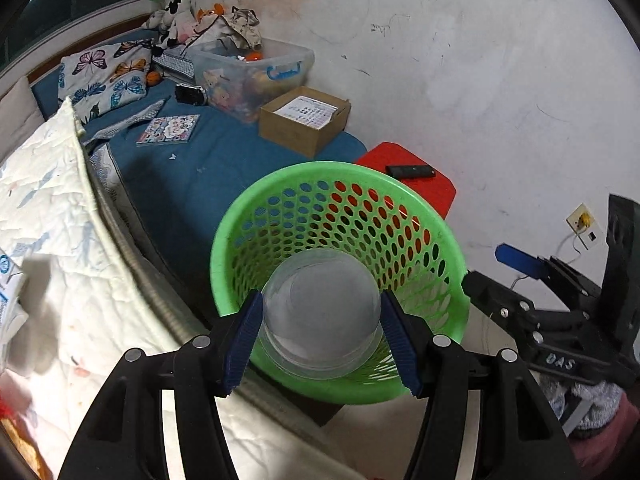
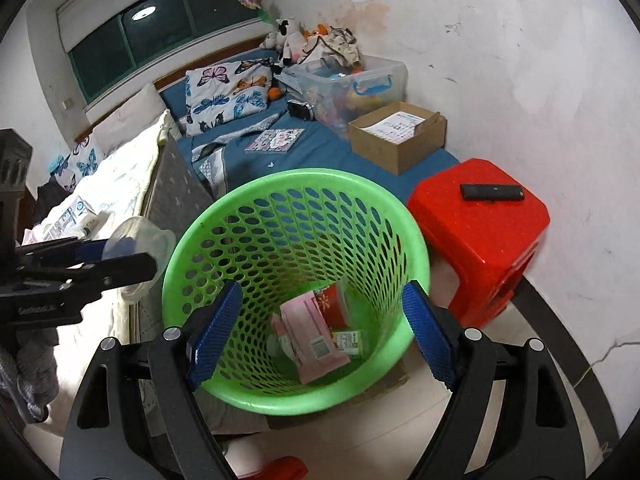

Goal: Collect trash
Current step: 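Drop the pink wrapper and clear cup into the green basket with both grippers, then move both grippers back over the table toward the remaining trash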

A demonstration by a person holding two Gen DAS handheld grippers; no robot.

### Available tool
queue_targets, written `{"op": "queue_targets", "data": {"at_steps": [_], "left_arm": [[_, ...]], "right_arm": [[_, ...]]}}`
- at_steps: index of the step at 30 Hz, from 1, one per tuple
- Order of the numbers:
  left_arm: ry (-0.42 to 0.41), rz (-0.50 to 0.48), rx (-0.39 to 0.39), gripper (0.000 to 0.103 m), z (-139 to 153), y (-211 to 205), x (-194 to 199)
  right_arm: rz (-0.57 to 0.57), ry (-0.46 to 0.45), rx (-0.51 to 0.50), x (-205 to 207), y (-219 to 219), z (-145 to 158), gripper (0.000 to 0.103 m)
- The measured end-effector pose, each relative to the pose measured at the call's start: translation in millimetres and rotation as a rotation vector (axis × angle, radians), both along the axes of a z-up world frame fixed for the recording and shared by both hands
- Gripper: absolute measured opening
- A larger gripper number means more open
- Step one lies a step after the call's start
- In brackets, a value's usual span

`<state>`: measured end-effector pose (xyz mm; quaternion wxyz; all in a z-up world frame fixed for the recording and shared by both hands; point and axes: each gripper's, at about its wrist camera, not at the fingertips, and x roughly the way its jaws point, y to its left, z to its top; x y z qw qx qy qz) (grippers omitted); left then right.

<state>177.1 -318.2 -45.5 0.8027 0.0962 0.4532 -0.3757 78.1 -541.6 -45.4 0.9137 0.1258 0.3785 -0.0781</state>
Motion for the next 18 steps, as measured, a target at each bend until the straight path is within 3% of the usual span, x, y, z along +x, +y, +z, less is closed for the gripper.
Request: {"op": "queue_targets", "data": {"at_steps": [4, 7, 18], "left_arm": [[0.015, -0.001, -0.017, 0.061, -1.3, -3.5, 1.2], [0.016, 0.003, -0.042, 0.071, 0.7, -1.8, 0.9], [-0.044, 0.073, -0.062, 0.071, 18.2, 50.4, -13.4]], "right_arm": [[-0.004, 0.001, 0.009, -3.2, -1.8, -1.9, 0.082], [-0.005, -0.004, 0.020, -5.2, -1.6, -2.1, 0.082], [0.082, -0.032, 0.001, -7.7, 35.7, 13.2, 0.082]]}}
